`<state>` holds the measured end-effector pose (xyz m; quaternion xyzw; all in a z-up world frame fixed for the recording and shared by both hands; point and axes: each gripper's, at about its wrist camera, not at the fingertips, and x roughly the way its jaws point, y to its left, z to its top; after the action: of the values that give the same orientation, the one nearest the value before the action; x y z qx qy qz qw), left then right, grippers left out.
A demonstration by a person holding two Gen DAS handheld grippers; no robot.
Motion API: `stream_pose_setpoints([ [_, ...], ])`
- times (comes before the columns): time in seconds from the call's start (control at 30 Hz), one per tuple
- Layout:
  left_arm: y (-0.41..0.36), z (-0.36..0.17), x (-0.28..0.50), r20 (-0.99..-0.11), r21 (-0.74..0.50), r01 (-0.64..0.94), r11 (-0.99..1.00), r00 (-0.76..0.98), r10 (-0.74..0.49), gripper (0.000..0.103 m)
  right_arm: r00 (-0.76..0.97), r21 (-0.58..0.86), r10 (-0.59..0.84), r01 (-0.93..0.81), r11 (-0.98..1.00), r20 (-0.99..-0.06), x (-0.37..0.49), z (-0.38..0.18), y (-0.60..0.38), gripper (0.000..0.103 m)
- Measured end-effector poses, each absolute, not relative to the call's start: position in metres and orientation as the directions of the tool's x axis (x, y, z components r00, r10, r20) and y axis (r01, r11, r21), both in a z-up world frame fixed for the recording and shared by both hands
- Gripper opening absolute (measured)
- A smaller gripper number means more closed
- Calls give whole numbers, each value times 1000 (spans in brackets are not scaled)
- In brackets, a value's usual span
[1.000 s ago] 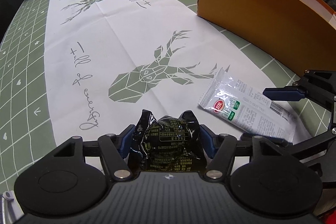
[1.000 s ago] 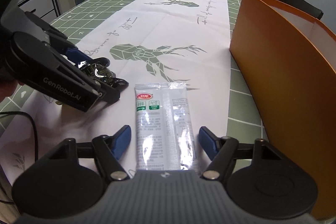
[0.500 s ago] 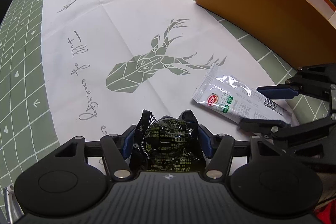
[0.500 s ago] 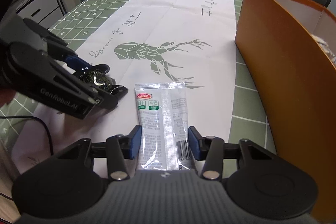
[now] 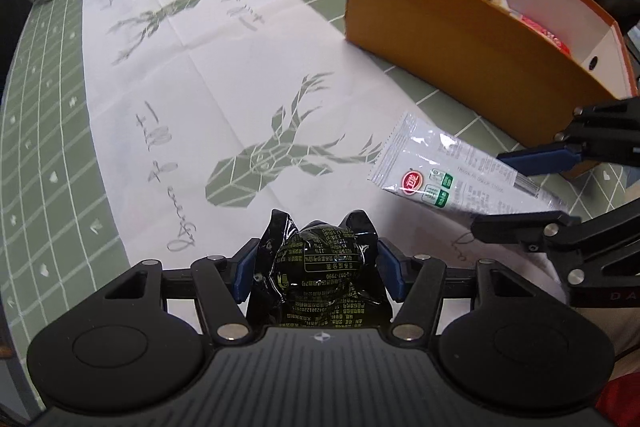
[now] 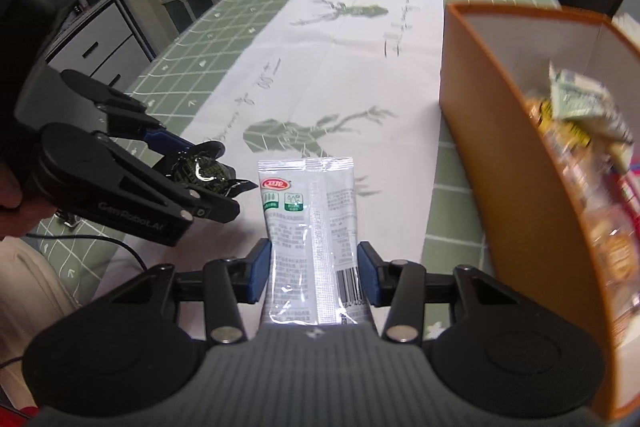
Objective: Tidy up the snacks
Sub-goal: 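Carry the green foil packet and white sachet over the orange box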
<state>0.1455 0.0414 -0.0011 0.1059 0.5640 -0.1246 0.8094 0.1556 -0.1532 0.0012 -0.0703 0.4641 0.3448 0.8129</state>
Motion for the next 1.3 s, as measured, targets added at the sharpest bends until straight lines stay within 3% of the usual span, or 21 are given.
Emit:
stream_pose_setpoints([
  [0.33,-23,60,162,-883,148,431,890,464,-78,69,502,59,409,-576,816,-762,167,66,-215,45],
  [0.57,-76,77,199,-843,175,475,862,525,-118,70,552,47,315,-445,894,-772,206,61,-274,45],
  [0.97,-142,53,265,-833,235,527,817,542,-110,69,453,-10,186,-396,918,-872,272,3,-310,45],
  [1.3,-165,5,297,-834,342,584,736,549,-49,69,412,-68,135,-442,895,-901,291,-26,-307,46],
])
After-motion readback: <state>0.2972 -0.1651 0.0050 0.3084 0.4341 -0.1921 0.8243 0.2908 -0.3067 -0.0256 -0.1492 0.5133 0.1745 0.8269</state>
